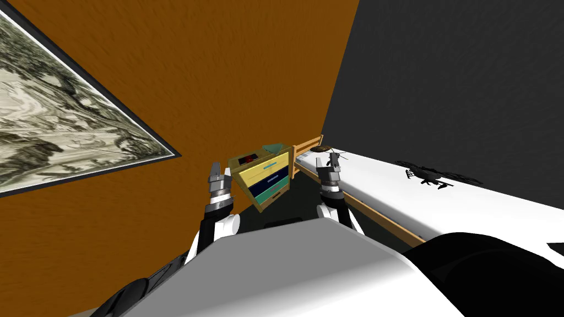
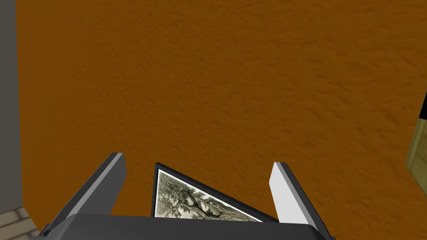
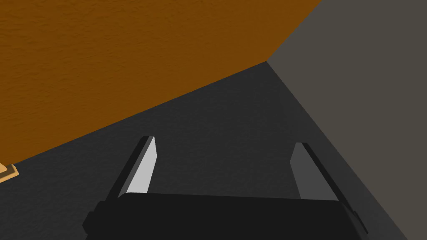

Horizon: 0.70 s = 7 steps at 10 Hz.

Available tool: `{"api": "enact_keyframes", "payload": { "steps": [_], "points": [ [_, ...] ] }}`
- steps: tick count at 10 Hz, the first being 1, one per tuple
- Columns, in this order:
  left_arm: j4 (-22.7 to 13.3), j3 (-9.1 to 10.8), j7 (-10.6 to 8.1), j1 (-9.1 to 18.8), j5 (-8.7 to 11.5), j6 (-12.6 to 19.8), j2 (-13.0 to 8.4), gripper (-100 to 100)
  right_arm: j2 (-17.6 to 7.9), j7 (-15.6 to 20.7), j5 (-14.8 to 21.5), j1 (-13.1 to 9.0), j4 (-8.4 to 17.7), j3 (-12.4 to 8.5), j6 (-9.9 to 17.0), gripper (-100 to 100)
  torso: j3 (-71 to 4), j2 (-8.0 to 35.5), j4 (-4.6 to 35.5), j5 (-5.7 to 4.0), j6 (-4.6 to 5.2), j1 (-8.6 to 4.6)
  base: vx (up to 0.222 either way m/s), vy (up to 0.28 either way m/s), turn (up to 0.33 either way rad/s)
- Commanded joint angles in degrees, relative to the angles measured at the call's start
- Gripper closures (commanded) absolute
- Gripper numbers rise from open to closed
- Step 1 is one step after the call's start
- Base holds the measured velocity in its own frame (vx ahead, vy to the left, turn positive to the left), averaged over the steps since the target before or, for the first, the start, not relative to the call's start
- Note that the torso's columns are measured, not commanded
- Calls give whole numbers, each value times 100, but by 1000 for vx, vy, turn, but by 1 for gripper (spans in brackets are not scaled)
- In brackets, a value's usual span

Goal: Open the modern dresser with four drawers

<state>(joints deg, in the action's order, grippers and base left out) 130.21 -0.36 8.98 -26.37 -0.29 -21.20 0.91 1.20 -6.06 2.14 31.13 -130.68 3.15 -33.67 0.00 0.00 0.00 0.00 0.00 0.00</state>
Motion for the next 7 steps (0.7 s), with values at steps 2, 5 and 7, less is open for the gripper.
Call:
{"api": "enact_keyframes", "payload": {
  "steps": [2,5,7],
  "points": [
    [0,0,0,0,0,0,0,0,0,0,0,0,0,0,0,0,-1200,597,600,0,0,0,0,0,0],
    [1,0,0,0,0,0,0,0,0,0,0,0,-1,0,0,0,-3692,1845,1846,0,0,0,0,0,0],
    [1,0,0,0,0,-1,0,0,0,0,0,0,-2,0,0,0,-5381,2693,2691,0,0,0,0,0,0]
  ]
}}
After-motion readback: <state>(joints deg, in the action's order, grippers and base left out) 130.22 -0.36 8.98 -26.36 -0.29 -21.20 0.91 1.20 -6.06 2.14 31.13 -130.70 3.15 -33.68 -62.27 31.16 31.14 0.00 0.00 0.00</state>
